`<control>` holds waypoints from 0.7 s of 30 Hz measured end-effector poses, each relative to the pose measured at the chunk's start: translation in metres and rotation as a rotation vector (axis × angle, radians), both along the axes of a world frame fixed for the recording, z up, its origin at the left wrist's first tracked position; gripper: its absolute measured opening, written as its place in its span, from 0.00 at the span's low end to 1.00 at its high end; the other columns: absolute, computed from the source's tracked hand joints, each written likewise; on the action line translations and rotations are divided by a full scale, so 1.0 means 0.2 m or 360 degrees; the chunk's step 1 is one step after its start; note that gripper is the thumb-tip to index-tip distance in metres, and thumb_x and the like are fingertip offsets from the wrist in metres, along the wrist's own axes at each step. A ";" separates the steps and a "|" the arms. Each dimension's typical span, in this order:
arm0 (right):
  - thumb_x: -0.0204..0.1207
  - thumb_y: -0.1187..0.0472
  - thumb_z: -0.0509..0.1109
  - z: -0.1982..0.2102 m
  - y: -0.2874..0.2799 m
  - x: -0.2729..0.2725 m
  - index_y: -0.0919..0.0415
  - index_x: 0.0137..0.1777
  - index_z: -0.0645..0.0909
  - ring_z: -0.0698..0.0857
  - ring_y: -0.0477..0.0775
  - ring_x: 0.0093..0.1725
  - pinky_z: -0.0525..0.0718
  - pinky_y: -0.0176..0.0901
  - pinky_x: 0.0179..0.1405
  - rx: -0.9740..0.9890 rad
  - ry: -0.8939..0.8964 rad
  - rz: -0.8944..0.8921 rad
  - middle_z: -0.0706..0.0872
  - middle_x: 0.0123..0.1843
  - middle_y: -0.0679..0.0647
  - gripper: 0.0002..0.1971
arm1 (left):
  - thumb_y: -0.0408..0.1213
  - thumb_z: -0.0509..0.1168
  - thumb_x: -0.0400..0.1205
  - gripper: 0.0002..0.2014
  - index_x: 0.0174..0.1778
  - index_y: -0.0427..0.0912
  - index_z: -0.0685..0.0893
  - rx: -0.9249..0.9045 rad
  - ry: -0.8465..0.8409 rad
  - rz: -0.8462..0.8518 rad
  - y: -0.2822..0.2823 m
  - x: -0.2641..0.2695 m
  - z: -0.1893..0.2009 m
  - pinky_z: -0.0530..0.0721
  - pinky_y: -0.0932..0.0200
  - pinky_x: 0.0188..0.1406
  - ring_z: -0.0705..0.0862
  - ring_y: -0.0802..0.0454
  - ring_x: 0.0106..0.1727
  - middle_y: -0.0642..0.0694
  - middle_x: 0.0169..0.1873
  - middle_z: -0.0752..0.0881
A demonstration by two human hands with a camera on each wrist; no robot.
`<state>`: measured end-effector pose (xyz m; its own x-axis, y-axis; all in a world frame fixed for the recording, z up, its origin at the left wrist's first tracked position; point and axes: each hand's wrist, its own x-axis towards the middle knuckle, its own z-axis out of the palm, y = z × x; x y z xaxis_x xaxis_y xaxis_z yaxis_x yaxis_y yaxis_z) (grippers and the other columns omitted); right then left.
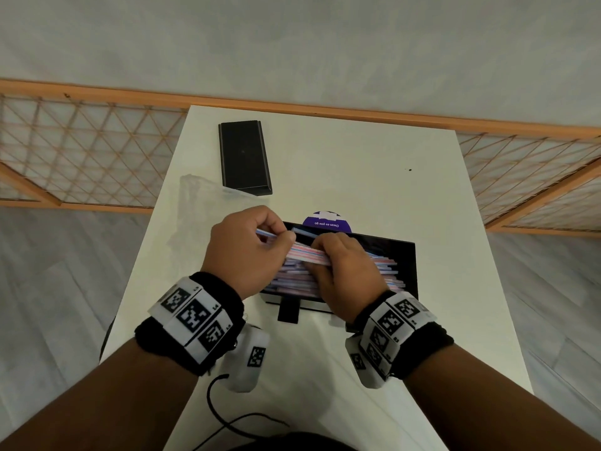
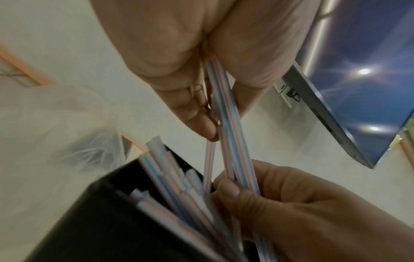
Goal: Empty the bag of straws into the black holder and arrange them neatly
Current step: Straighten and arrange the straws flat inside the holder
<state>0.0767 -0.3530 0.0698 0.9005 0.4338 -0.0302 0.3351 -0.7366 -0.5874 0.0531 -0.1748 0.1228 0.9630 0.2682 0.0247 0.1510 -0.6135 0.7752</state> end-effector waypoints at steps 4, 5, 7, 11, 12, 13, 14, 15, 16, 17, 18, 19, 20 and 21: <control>0.76 0.50 0.70 0.04 0.00 0.00 0.54 0.73 0.74 0.78 0.56 0.61 0.77 0.50 0.63 0.0099 -0.0060 0.0012 0.81 0.65 0.51 0.25 | 0.39 0.74 0.78 0.07 0.37 0.45 0.85 -0.0258 -0.0236 -0.0020 -0.02 0.01 0.09 0.89 0.57 0.38 0.89 0.53 0.36 0.51 0.33 0.89; 0.76 0.49 0.68 0.04 -0.01 0.00 0.54 0.72 0.76 0.79 0.57 0.60 0.78 0.53 0.62 0.0078 -0.0106 0.0027 0.82 0.64 0.51 0.24 | 0.40 0.73 0.78 0.06 0.38 0.44 0.85 -0.0387 -0.0237 -0.0015 -0.03 0.01 0.10 0.91 0.50 0.39 0.90 0.50 0.36 0.47 0.34 0.90; 0.76 0.50 0.63 0.05 -0.03 0.01 0.55 0.59 0.83 0.81 0.60 0.50 0.81 0.58 0.54 -0.0030 -0.0245 0.0022 0.86 0.53 0.51 0.16 | 0.38 0.73 0.79 0.06 0.39 0.43 0.84 -0.0599 -0.0139 -0.0015 -0.04 0.03 0.09 0.92 0.43 0.40 0.92 0.46 0.37 0.45 0.35 0.91; 0.73 0.36 0.53 0.06 -0.07 -0.01 0.53 0.56 0.79 0.81 0.60 0.51 0.80 0.64 0.59 -0.0444 -0.0084 0.0014 0.84 0.52 0.50 0.25 | 0.46 0.70 0.84 0.10 0.41 0.44 0.86 -0.0024 0.0142 -0.0091 -0.03 0.02 -0.04 0.82 0.54 0.48 0.86 0.51 0.45 0.51 0.41 0.89; 0.71 0.27 0.51 0.06 -0.08 -0.03 0.51 0.64 0.75 0.80 0.59 0.58 0.76 0.64 0.66 -0.0570 0.0045 0.0045 0.82 0.60 0.48 0.33 | 0.50 0.66 0.85 0.13 0.44 0.43 0.86 0.0119 0.0092 -0.0138 -0.02 0.01 -0.07 0.79 0.55 0.52 0.84 0.50 0.50 0.50 0.45 0.89; 0.67 0.20 0.49 0.06 -0.09 -0.04 0.49 0.70 0.70 0.77 0.57 0.65 0.72 0.64 0.72 -0.0662 0.0156 0.0068 0.79 0.66 0.47 0.42 | 0.53 0.61 0.84 0.17 0.48 0.43 0.86 0.0195 0.0040 -0.0201 -0.01 0.01 -0.10 0.76 0.54 0.56 0.81 0.49 0.54 0.50 0.49 0.88; 0.63 0.15 0.47 0.06 -0.10 -0.04 0.48 0.75 0.66 0.74 0.57 0.69 0.69 0.64 0.75 -0.0723 0.0219 0.0081 0.76 0.71 0.46 0.48 | 0.55 0.57 0.84 0.20 0.51 0.42 0.85 0.0206 0.0033 -0.0261 -0.01 0.00 -0.12 0.75 0.54 0.58 0.80 0.49 0.57 0.49 0.52 0.87; 0.60 0.13 0.47 0.07 -0.10 -0.05 0.48 0.77 0.63 0.72 0.57 0.72 0.66 0.65 0.76 -0.0759 0.0234 0.0089 0.74 0.74 0.46 0.52 | 0.55 0.54 0.84 0.22 0.55 0.42 0.85 0.0153 0.0055 -0.0306 -0.03 0.00 -0.12 0.75 0.54 0.59 0.80 0.49 0.58 0.49 0.53 0.86; 0.58 0.11 0.48 0.08 -0.10 -0.05 0.47 0.79 0.61 0.71 0.57 0.74 0.65 0.67 0.77 -0.0785 0.0230 0.0092 0.73 0.76 0.46 0.55 | 0.54 0.53 0.85 0.22 0.57 0.41 0.85 0.0094 0.0076 -0.0325 -0.04 -0.01 -0.13 0.77 0.55 0.59 0.80 0.50 0.58 0.49 0.53 0.86; 0.55 0.10 0.49 0.09 -0.10 -0.05 0.46 0.79 0.61 0.70 0.58 0.74 0.64 0.69 0.76 -0.0815 0.0224 0.0101 0.73 0.76 0.46 0.57 | 0.52 0.53 0.85 0.21 0.56 0.41 0.85 0.0066 0.0060 -0.0306 -0.06 -0.02 -0.12 0.79 0.55 0.56 0.81 0.51 0.55 0.49 0.51 0.86; 0.53 0.09 0.50 0.10 -0.10 -0.04 0.45 0.79 0.60 0.70 0.59 0.74 0.62 0.71 0.76 -0.0865 0.0243 0.0117 0.73 0.76 0.47 0.58 | 0.50 0.54 0.85 0.19 0.55 0.40 0.85 0.0070 0.0015 -0.0270 -0.07 -0.02 -0.11 0.81 0.56 0.53 0.82 0.51 0.51 0.49 0.49 0.87; 0.51 0.09 0.51 0.10 -0.09 -0.04 0.45 0.80 0.60 0.69 0.59 0.74 0.61 0.72 0.77 -0.0912 0.0274 0.0144 0.73 0.77 0.47 0.60 | 0.48 0.57 0.86 0.16 0.52 0.40 0.85 0.0096 -0.0051 -0.0219 -0.07 -0.02 -0.09 0.80 0.61 0.48 0.82 0.53 0.46 0.49 0.46 0.87; 0.49 0.09 0.54 0.10 -0.09 -0.03 0.45 0.80 0.59 0.69 0.60 0.75 0.60 0.73 0.77 -0.0950 0.0308 0.0165 0.72 0.77 0.48 0.61 | 0.45 0.61 0.86 0.13 0.50 0.40 0.85 0.0127 -0.0088 -0.0157 -0.08 0.00 -0.06 0.78 0.67 0.44 0.81 0.54 0.42 0.49 0.44 0.87; 0.49 0.10 0.57 0.11 -0.09 -0.03 0.45 0.81 0.58 0.68 0.60 0.77 0.58 0.74 0.79 -0.0963 0.0339 0.0187 0.71 0.79 0.48 0.62 | 0.41 0.65 0.85 0.08 0.48 0.40 0.85 0.0148 -0.0078 -0.0109 -0.09 0.02 -0.03 0.75 0.72 0.42 0.81 0.56 0.40 0.50 0.43 0.87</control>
<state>0.0715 -0.3706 0.0914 0.7955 0.3792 -0.4727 0.3556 -0.9237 -0.1426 0.0577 -0.1918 0.1169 0.9761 0.1960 0.0941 0.0693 -0.6909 0.7197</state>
